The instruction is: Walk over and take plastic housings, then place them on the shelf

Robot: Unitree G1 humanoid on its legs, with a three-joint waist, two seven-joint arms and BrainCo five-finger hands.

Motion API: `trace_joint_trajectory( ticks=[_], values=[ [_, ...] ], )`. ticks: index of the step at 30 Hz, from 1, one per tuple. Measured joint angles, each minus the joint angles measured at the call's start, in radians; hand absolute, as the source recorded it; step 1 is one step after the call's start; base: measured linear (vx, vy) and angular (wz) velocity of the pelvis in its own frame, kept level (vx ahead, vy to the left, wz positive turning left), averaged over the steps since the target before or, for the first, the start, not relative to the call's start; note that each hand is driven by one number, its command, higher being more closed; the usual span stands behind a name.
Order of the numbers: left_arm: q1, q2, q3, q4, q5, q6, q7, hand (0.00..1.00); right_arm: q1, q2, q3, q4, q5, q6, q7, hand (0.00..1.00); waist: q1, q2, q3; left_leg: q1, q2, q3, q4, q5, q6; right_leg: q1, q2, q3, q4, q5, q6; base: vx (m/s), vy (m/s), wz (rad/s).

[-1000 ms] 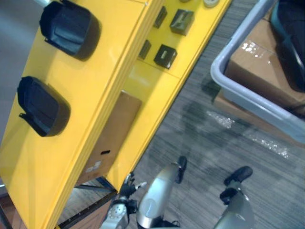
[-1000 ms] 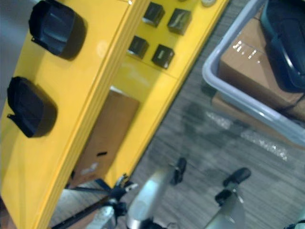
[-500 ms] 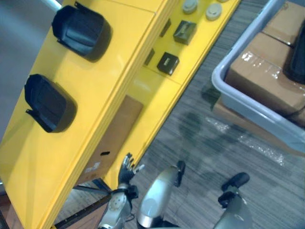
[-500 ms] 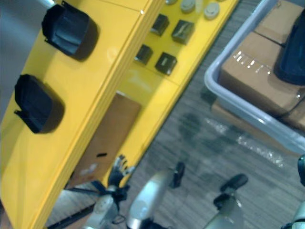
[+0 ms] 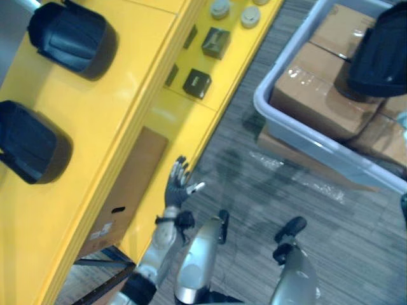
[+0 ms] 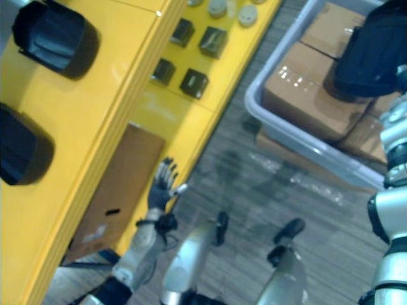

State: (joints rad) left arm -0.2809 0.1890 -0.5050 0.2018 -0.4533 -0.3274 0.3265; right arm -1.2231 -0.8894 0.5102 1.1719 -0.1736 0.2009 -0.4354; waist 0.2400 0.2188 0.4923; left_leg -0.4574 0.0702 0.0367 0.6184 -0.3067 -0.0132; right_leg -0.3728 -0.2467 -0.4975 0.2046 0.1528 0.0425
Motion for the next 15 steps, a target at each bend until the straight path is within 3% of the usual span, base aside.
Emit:
trace_joint_trajectory(
  ticks=[5, 8, 15],
  values=[
    [-0.271, -0.014, -0.044, 0.142, -0.014, 0.102, 0.026, 0.0, -0.033, 0.096, -0.032, -0.063, -0.034, 0.0, -0.07, 1.0, -0.05, -0.041, 0.028, -0.034, 0.02, 0.034, 0.008, 0.001, -0.002, -0.037, 0.027, 0.035, -0.045, 0.045, -0.01, -0.12, 0.018, -0.24],
    [-0.391, -0.043, -0.04, 0.224, -0.058, 0.164, 0.051, 0.0, -0.063, 0.144, -0.038, -0.089, -0.041, 0.002, -0.073, 1.0, -0.078, -0.046, 0.031, -0.049, 0.028, 0.055, 0.018, 0.001, -0.002, -0.059, 0.034, 0.054, -0.046, 0.055, -0.016, -0.1, 0.041, -0.18],
    [-0.605, -0.086, 0.021, 0.371, -0.202, 0.248, 0.067, 0.0, -0.105, 0.267, -0.038, -0.17, -0.107, 0.0, -0.092, 1.0, -0.131, -0.061, 0.037, -0.036, 0.053, 0.099, 0.016, 0.001, -0.003, -0.079, 0.054, 0.102, -0.049, 0.069, -0.026, -0.09, 0.022, -0.21]
  ],
)
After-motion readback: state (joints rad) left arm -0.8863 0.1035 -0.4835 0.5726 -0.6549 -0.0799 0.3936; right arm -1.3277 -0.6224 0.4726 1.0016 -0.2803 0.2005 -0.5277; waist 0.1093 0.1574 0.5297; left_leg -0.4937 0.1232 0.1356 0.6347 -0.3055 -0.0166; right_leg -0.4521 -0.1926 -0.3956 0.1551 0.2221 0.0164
